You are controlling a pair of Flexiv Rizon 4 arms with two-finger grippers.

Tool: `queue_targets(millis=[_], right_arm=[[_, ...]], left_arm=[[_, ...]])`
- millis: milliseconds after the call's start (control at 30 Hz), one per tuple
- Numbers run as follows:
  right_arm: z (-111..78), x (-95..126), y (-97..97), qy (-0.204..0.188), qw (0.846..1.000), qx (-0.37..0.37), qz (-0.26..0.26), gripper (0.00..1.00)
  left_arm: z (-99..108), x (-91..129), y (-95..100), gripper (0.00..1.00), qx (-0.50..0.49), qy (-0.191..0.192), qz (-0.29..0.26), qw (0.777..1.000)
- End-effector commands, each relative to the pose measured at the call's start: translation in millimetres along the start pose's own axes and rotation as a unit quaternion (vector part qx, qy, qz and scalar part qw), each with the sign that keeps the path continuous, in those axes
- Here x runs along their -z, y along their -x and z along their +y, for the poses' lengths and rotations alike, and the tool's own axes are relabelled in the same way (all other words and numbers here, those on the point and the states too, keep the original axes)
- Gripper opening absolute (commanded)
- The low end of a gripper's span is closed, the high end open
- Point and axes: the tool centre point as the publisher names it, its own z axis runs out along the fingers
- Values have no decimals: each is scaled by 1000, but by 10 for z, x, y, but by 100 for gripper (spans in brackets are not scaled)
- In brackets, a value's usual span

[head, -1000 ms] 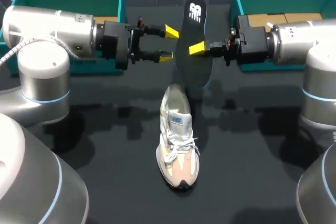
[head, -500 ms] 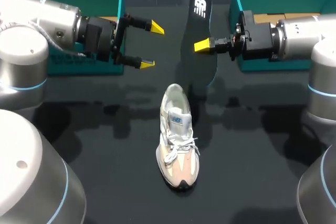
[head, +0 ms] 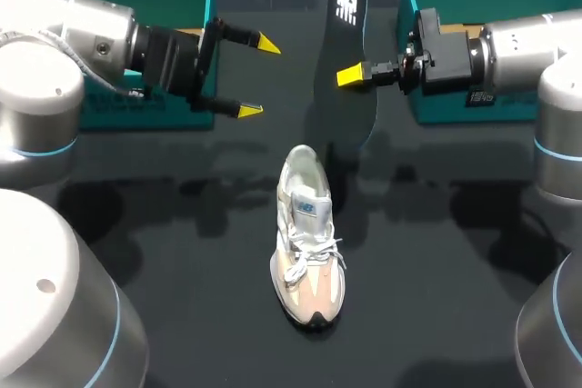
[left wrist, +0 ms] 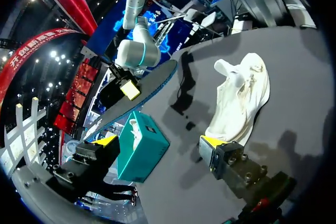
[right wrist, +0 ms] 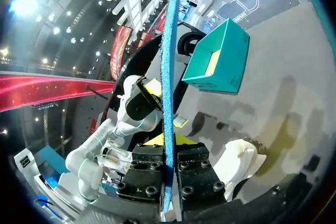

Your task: Take the shoe out of the shoebox, open the shoe tongue, remove and reinsert the insole, then place the shoe into the shoebox

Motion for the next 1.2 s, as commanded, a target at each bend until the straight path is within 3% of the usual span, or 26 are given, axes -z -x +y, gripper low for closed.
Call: queue_targets(millis=[33, 133, 267, 367, 800, 967, 1200], right_arm=[[-11, 47, -35, -4, 1000, 15, -22, 0], [-16, 39, -5, -5, 999, 44, -31, 0], [-53, 39, 36, -4, 995, 88, -37, 0], [-82, 16, 108, -15, 994, 108, -30, 0], [-82, 16, 108, -15, 994, 108, -30, 0], [-139, -48, 213, -15, 990, 137, -26, 0], [-147, -173, 290, -22, 988, 156, -5, 0]], left_arm=[[-147, 135, -67, 100, 140, 99, 79, 982], [-166, 171, -165, 100, 166, 133, 103, 972], [-198, 238, -283, 100, 231, 145, 146, 951], [-217, 284, -334, 100, 253, 180, 143, 940], [-217, 284, -334, 100, 253, 180, 143, 940], [-218, 192, -510, 100, 316, 214, 169, 909], [-235, 197, -766, 100, 359, 240, 178, 884]])
